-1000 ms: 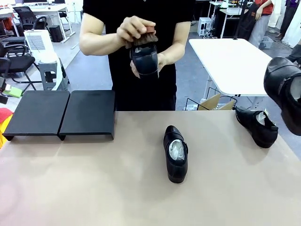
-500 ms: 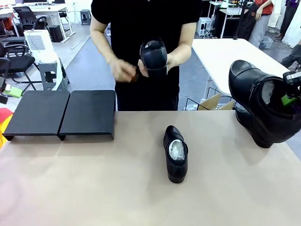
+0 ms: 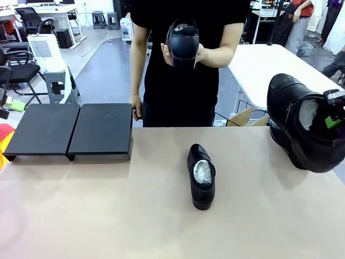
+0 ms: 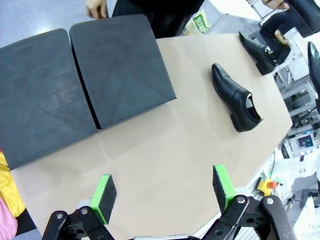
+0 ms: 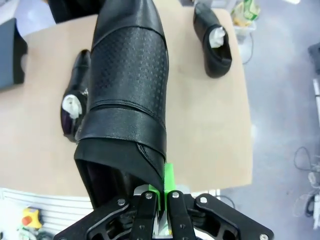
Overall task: Organize the shoes by placing them on the stand.
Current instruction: Pick up one Shoe and place it in the middle of the table.
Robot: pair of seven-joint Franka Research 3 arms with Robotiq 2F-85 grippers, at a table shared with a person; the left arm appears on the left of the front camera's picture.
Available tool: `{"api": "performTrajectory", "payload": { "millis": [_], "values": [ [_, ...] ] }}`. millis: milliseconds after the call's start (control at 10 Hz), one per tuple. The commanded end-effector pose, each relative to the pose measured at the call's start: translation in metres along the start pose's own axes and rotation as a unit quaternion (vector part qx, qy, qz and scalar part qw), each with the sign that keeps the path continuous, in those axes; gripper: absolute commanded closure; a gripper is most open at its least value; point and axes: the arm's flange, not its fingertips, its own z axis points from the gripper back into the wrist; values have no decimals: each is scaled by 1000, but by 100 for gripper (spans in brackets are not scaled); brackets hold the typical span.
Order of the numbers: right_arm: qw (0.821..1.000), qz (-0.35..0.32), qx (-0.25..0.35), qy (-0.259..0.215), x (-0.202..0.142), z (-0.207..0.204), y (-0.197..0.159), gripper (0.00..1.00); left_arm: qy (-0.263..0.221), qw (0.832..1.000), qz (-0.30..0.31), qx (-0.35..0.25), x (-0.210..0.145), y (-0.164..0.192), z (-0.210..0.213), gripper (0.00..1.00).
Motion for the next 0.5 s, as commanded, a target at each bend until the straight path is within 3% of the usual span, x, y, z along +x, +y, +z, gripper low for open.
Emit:
{"api": "performTrajectory", "payload": {
  "millis": [0, 400],
  "values": [
    [999, -22, -21, -28, -27, 28, 16, 100, -4, 1000, -8, -6, 0, 1, 1, 0],
    [1000, -24, -9, -11, -35, 38, 35, 100, -4, 1000, -8, -6, 0, 1, 1, 0]
  ]
}}
